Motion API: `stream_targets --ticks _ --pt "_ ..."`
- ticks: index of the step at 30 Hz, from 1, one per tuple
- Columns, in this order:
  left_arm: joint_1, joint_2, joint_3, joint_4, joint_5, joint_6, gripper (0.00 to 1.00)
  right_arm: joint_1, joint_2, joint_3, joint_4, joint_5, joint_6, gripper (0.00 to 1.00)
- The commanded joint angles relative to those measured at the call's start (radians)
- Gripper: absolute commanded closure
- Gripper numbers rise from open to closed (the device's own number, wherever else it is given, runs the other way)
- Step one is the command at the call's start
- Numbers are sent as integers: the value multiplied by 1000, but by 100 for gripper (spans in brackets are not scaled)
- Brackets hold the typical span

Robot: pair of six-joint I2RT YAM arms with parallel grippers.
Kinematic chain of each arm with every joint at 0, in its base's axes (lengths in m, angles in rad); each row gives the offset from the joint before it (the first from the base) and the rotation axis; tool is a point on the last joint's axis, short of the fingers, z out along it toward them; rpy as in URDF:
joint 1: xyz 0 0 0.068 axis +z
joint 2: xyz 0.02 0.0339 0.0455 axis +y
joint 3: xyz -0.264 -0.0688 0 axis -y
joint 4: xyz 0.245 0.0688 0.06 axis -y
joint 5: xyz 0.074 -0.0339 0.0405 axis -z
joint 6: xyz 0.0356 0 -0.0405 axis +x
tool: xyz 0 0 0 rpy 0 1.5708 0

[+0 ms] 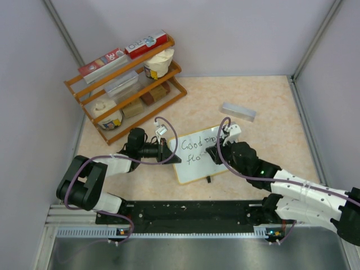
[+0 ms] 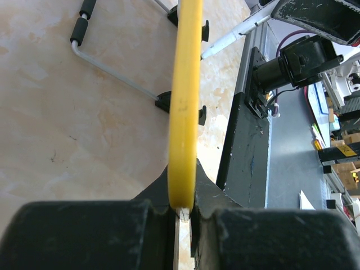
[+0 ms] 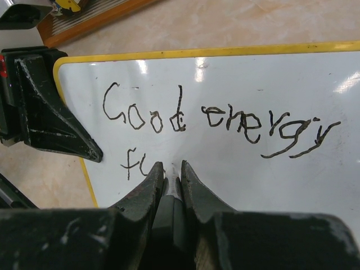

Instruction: Write a sentence on the whiteboard

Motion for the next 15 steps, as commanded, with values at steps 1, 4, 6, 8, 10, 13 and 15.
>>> stream_targets --ticks 1,4,6,8,10,13,15 --pt "-10 -5 13 -30 -46 56 100 -5 24 3 40 25 4 100" --pt "-10 -5 12 -30 -45 56 100 -7 15 -6 27 25 9 100" --pt "-10 -5 13 -30 -46 56 100 -7 1 -12 16 26 9 100" --pt "-10 -5 13 -30 -46 56 100 -7 -5 -15 5 23 9 100" --pt "-10 -4 13 -30 -46 56 100 -7 -11 -19 -1 20 10 100" --pt "-8 -5 13 -30 -46 56 100 -7 -12 -22 -10 14 10 100" --pt "-8 -4 13 -30 -46 56 100 -7 -13 -23 -13 6 13 100"
